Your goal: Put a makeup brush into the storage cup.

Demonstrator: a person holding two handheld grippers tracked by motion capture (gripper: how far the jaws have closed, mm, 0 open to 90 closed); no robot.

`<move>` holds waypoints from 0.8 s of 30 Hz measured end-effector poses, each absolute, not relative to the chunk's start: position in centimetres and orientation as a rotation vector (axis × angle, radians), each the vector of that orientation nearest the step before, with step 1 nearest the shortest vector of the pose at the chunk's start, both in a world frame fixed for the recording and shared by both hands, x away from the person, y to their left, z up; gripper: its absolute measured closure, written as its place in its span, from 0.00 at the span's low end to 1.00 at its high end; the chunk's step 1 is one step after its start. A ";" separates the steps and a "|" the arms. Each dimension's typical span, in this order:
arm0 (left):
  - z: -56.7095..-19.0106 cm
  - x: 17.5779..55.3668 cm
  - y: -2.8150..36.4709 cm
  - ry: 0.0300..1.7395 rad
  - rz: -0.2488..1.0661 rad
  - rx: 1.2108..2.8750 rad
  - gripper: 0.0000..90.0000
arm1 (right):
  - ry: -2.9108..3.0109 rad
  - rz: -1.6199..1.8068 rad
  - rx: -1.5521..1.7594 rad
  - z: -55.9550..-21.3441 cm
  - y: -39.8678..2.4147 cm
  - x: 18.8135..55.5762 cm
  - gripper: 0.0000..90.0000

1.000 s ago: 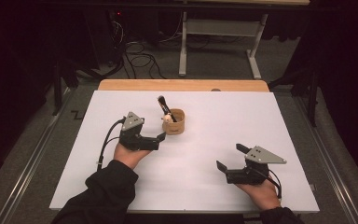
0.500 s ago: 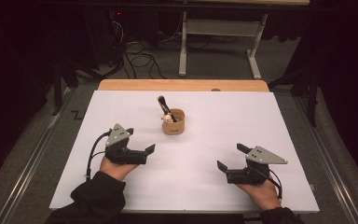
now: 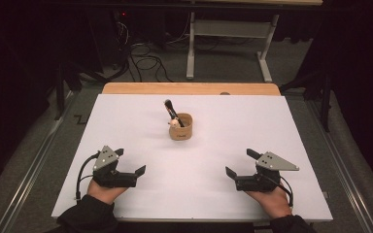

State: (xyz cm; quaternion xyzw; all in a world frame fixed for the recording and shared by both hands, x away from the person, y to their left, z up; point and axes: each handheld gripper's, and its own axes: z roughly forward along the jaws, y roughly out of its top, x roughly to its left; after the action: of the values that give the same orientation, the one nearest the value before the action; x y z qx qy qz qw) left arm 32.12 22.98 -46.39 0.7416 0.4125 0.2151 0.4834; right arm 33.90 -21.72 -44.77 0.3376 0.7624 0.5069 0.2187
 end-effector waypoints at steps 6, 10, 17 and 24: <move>-46.1 30.7 22.7 0.954 0.552 1.825 0.00 | 2.099 1.415 0.947 -44.8 -21.8 33.8 0.04; -46.0 30.8 22.4 0.921 0.555 1.830 0.00 | 2.100 1.407 0.953 -44.9 -21.9 34.0 0.04; -46.1 31.2 22.8 0.926 0.541 1.824 0.00 | 2.103 1.404 0.972 -45.1 -21.9 34.1 0.04; -46.0 31.1 22.7 0.923 0.551 1.823 0.00 | 2.108 1.403 0.966 -45.2 -21.8 33.9 0.04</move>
State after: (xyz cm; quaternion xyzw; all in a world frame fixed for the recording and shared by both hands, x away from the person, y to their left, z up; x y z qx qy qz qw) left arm 31.12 22.69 -45.95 0.7507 0.3800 0.2268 0.4904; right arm 33.85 -21.81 -45.16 0.3483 0.7597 0.5056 0.2141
